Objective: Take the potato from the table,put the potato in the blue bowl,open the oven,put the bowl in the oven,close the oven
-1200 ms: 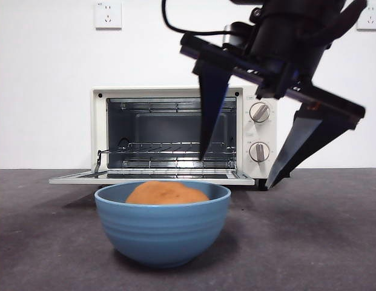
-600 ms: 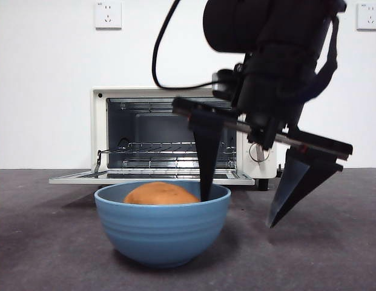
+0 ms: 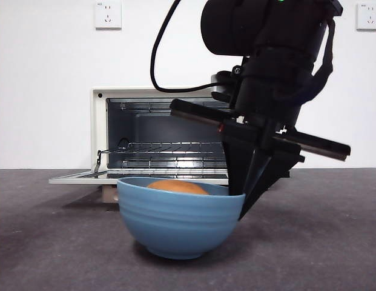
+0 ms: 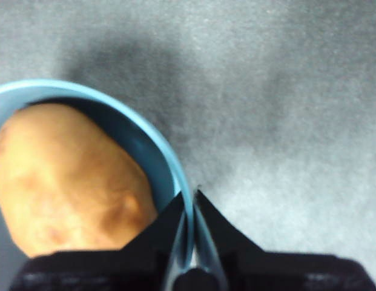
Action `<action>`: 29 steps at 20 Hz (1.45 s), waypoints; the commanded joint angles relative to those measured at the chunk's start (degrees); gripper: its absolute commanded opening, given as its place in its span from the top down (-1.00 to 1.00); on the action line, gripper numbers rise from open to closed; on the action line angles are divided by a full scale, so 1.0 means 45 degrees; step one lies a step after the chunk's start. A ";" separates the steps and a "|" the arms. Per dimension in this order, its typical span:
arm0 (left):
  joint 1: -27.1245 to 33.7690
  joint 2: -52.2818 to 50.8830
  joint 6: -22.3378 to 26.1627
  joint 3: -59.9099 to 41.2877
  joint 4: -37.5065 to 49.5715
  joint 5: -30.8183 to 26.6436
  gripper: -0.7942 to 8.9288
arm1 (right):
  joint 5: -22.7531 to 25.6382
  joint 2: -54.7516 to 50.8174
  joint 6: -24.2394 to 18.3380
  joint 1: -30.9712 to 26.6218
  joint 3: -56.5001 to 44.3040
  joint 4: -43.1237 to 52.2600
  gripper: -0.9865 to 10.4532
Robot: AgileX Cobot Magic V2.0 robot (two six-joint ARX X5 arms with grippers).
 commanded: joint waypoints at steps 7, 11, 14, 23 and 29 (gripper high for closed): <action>-0.0024 -0.0029 -0.0389 -0.0058 0.0063 0.0049 0.85 | 0.0627 0.0126 0.0967 -0.0053 0.3410 -0.1734 0.85; -0.0024 -0.0005 -0.0427 -0.0058 0.0617 0.0053 0.85 | 0.0865 0.0228 0.2327 -0.0753 0.4313 -0.0976 0.85; -0.0024 0.0058 -0.0806 -0.0058 0.1258 0.0053 0.85 | 0.0185 0.0432 0.3793 -0.1734 0.4449 -0.0447 0.85; -0.0019 0.1345 -0.1277 -0.0058 0.1841 0.0039 0.85 | -0.0311 0.4702 0.4498 -0.2764 1.0841 -0.4775 0.85; -0.0019 0.1671 -0.1292 -0.0058 0.2025 0.0034 0.85 | -0.0209 0.6067 0.6819 -0.3011 1.2784 -0.5139 0.85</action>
